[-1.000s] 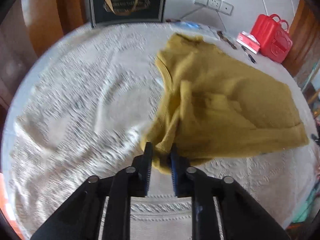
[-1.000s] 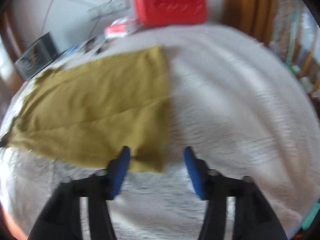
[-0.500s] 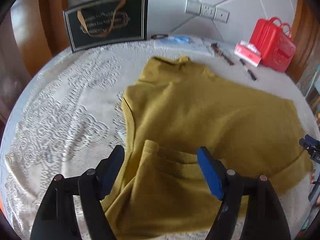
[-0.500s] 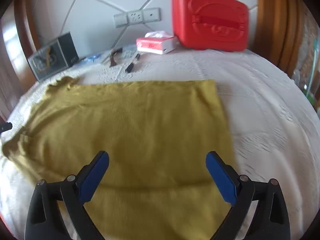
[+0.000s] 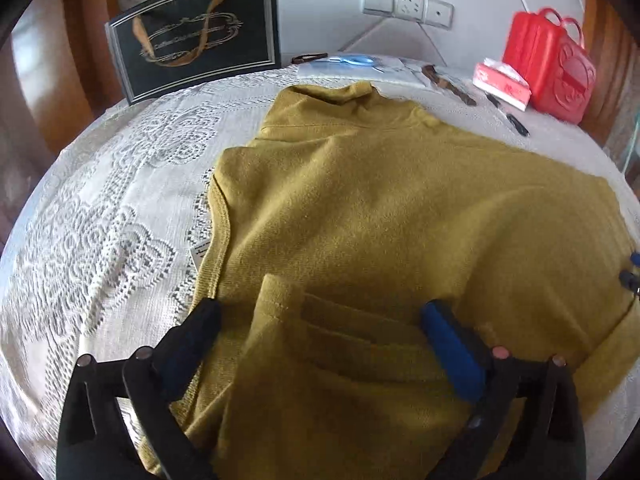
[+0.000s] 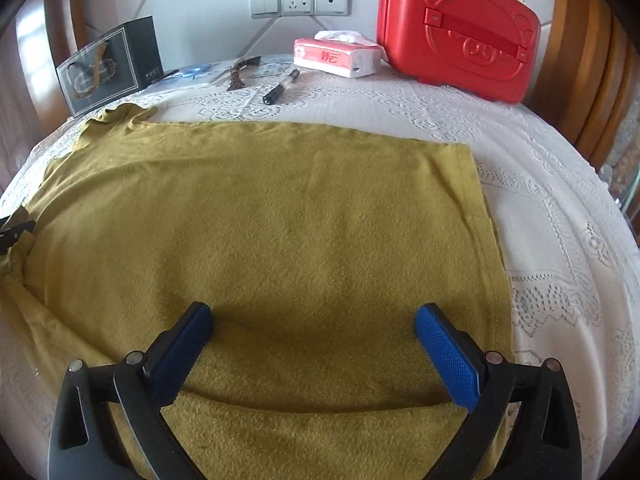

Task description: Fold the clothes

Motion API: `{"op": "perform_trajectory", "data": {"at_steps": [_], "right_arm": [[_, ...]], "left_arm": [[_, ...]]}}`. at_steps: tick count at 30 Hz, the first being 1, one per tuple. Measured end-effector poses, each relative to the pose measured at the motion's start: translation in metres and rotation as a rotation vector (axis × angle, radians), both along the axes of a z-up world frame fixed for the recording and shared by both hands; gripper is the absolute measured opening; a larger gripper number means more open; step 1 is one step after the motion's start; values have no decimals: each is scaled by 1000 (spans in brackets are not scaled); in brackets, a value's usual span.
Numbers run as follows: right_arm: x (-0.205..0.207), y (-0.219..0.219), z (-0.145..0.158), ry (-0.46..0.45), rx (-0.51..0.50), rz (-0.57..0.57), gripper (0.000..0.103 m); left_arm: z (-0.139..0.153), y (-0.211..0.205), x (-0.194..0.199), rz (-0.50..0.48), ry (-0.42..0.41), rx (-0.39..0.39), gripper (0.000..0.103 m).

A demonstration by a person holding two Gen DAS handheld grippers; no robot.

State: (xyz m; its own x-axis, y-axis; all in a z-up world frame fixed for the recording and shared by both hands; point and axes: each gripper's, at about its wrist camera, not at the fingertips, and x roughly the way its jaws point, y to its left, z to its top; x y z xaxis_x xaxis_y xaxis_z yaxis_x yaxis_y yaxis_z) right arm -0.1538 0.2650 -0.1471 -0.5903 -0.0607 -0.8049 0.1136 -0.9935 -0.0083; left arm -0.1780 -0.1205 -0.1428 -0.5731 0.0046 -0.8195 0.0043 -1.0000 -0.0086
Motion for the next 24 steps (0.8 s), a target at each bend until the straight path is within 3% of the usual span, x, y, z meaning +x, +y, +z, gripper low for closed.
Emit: {"op": "perform_trajectory", "data": {"at_steps": [2,4,5,6,7,8,11,14,19,21,24], "right_arm": [[0,0,0,-1,-5,-10,103],[-3,-1,1,-8,-1,-29,103],[-6,-1,2,-28,0,-35,94],[-9,0,9,-41,-13,-36,67],[-11,3,16,-40,-38,-29,56],[-17,10,28,-29,-73,-34,53],[-44,33,59,-2,-109,-73,53],[-82,62,72,-25,-143,-159,59],[-134,88,60,-106,-146,-231,62],[-144,93,52,-123,-161,-244,68],[-159,94,38,-141,-137,-264,70]], "left_arm": [[10,-1,-4,-7,-37,3,98],[35,0,-9,-27,21,-7,98],[50,0,-16,-34,52,-34,98],[64,1,-28,-39,77,-60,98],[73,1,-40,-42,84,-70,98],[82,0,-58,-43,80,-68,98],[89,0,-111,-37,43,-29,98],[78,4,-156,-34,1,-28,98],[55,16,-200,-40,-32,-22,98],[43,19,-211,-41,-54,-22,98],[26,23,-221,-46,-81,-59,98]]}}
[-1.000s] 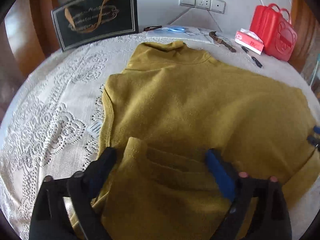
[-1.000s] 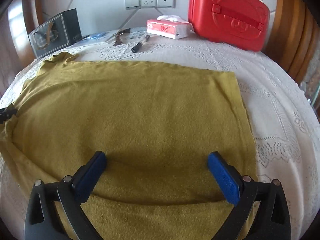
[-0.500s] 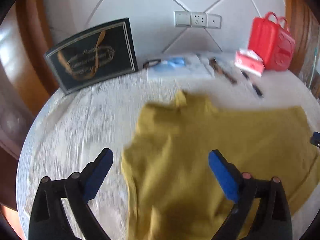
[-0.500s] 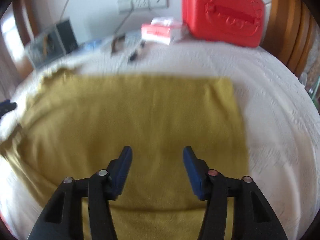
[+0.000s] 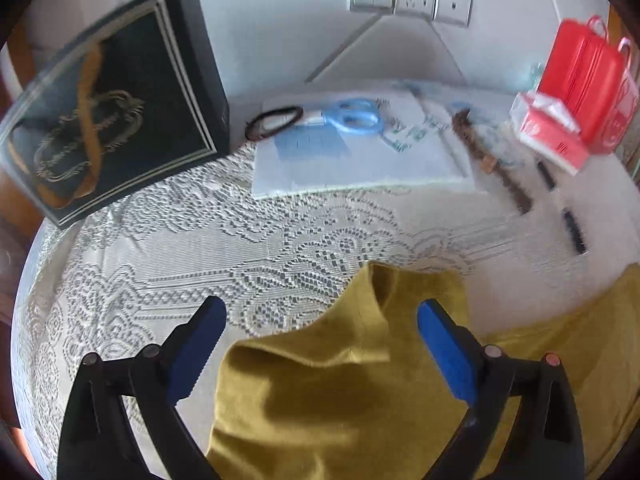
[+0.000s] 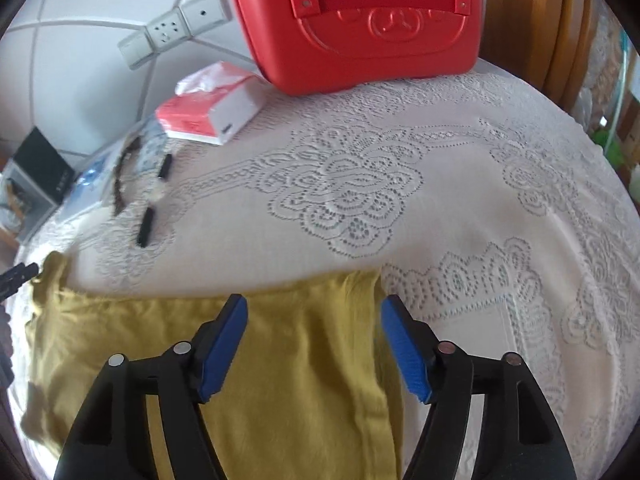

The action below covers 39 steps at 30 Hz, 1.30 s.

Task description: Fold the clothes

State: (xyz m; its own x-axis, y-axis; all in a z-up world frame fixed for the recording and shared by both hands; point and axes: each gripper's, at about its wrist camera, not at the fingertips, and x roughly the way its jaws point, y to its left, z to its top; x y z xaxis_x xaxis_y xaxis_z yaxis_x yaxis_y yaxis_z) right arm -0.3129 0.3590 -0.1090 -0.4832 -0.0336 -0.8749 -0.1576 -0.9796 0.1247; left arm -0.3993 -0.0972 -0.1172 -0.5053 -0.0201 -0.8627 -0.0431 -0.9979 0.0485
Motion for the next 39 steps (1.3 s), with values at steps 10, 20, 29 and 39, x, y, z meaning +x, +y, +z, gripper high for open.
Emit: {"op": "perform_trajectory", "data": {"at_steps": [10,20,29,39], "right_arm": [[-12,-15,-19,-52,87,104,6],[79,5,34,197,-16,171,6],[158,25,24,146,-31,129,28],[152,32,25,97,-104,47,36]], "left_arm": [[4,-11,5,47,-45,76,8],[73,4,155,-101,116,3,8],[61,-7,237,-72,39,10,65],[37,-64,178,140,-6,40,65]]}}
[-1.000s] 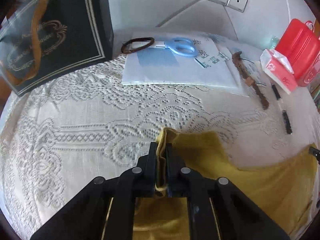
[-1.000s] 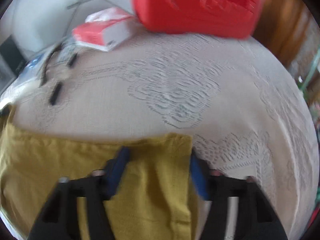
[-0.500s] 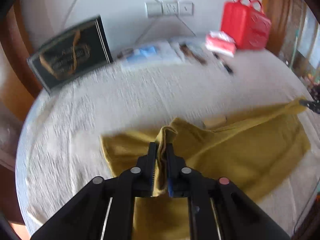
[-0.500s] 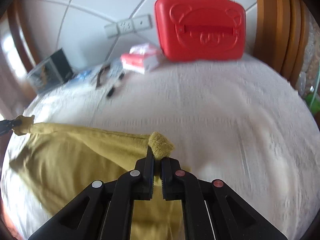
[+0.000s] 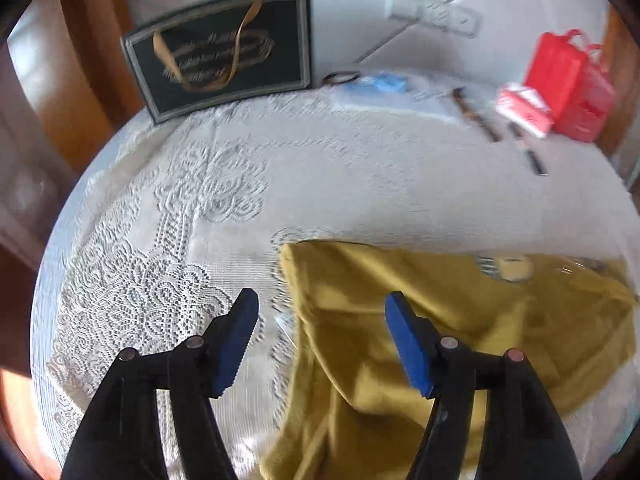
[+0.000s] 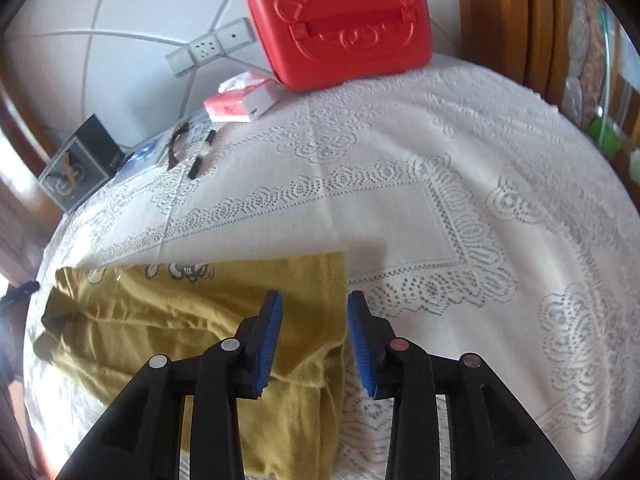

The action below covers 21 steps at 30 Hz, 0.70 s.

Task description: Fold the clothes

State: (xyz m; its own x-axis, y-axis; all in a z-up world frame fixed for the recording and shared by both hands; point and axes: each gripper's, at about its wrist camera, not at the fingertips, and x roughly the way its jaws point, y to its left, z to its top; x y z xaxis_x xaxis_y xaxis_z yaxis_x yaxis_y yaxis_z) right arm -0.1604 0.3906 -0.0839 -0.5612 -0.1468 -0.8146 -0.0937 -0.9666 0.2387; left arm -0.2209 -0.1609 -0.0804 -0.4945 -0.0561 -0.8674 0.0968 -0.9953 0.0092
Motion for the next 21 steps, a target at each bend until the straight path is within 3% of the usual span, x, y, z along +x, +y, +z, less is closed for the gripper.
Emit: {"op": "perform_trajectory", "data": {"at_steps": [6,7,8,9,11,12,14,15,19,21], "right_arm": [[-29,-4,-19,-67,20,-29,58],[-33,-4,-24,-84,22,-33,60],[-38,-5,-30,-108,25,-35,60],[-44,-10,-38,-137,36,-15,45],[-52,-30,-44,-161,139,80,7],[-54,-42,-43,-143,227,114,7],[-63,-46,-35,-66,345,85,7],[-69,-41,-31,-28,363,28,8],[-72,-34,-25,20,316,-67,27],[-61,-37,-17,57,297,-56,30]], "left_arm": [[-40,-2,-28,-8,-79,89,65],[-44,2,-28,-31,-84,98,59],[-46,9,-29,-55,-84,71,26],[-46,15,-29,-73,-77,34,13],[-40,23,-33,-73,-44,-57,11],[-36,25,-36,-48,-13,-154,11],[-24,29,-43,52,103,-439,11],[-17,27,-45,78,141,-474,11],[2,7,-38,11,54,-55,12],[8,8,-19,-44,34,64,21]]}}
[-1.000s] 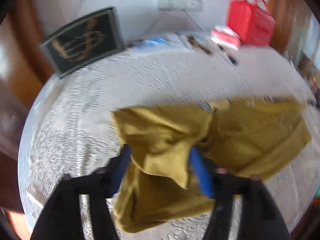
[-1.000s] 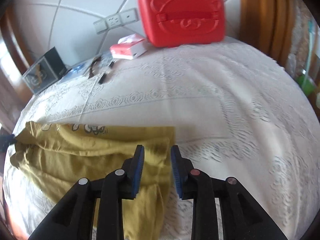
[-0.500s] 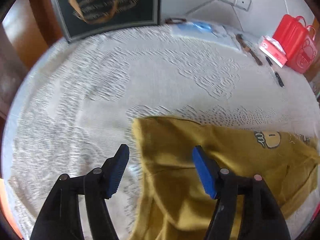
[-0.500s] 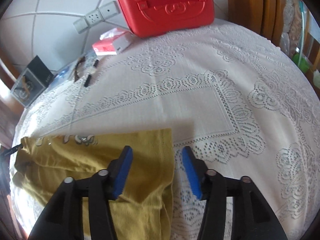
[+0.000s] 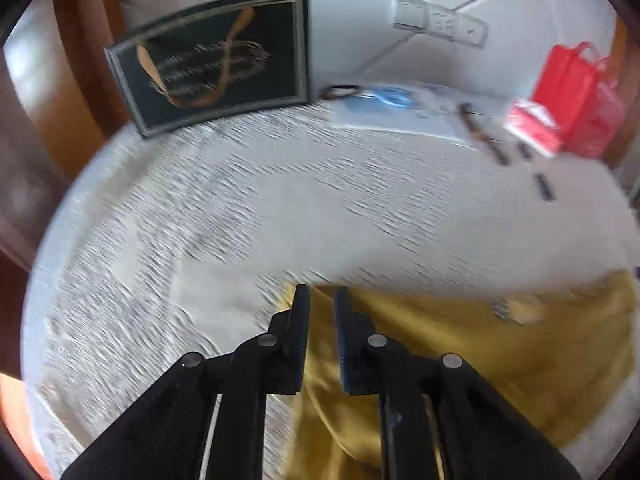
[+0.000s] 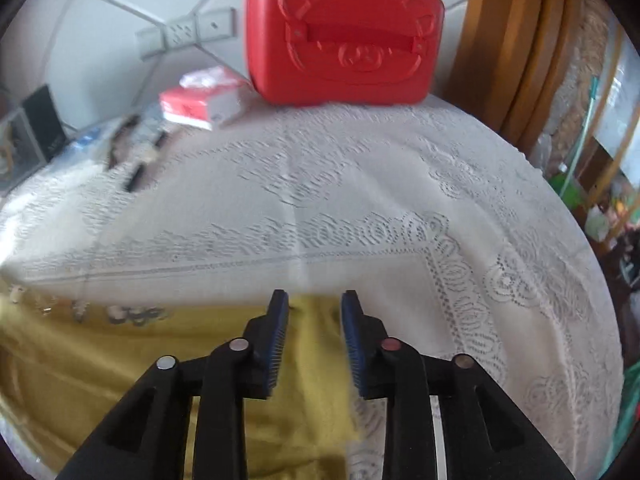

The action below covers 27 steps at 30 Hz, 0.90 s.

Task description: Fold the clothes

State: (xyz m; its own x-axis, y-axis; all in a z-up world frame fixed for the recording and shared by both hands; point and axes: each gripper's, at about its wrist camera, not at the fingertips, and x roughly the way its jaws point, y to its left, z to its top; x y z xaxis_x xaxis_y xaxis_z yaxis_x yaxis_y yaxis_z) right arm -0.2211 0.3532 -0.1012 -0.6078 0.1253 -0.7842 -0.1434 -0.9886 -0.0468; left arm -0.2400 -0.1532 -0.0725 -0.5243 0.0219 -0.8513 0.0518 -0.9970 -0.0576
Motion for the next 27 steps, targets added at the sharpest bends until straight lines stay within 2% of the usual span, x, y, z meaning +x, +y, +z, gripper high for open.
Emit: {"op": "perform_trajectory", "data": {"at_steps": [1,3,4,5,7,10,14,20,21,22,23,24,25,27], "right_arm": [[10,-1,7,28,-7,-5,30],[31,0,19,69,-68,2,36],[44,-1,23,75,-137,30,37],[57,-3,25,76,-206,58,38],[78,-9,24,70,-273,90,38],[111,-15,15,92,-324,105,38],[140,-10,-5,107,-380,82,41],[143,-14,-32,67,-319,45,41],[142,-14,-35,62,-315,45,41],[143,-14,-36,83,-300,46,41],[144,-15,-37,90,-287,47,41],[144,-17,-38,88,-276,47,41],[144,-18,-38,87,-272,44,41],[144,-17,-39,88,-275,40,42]], "left_arm": [[2,2,12,-24,-13,45,28],[3,3,31,-52,-15,112,63],[4,6,41,-71,-10,143,66],[4,10,47,-81,-6,153,66],[5,19,65,-108,3,152,66],[5,36,85,-140,16,129,66],[-4,51,101,-172,24,49,66],[-34,67,95,-197,-23,-73,66],[-40,68,91,-181,-33,-119,64],[-45,68,88,-158,-46,-155,57],[-50,66,86,-157,-67,-150,35],[-50,64,86,-162,-71,-103,25],[-47,61,86,-150,-82,-87,23],[-37,65,96,-165,-51,-164,20]]}}
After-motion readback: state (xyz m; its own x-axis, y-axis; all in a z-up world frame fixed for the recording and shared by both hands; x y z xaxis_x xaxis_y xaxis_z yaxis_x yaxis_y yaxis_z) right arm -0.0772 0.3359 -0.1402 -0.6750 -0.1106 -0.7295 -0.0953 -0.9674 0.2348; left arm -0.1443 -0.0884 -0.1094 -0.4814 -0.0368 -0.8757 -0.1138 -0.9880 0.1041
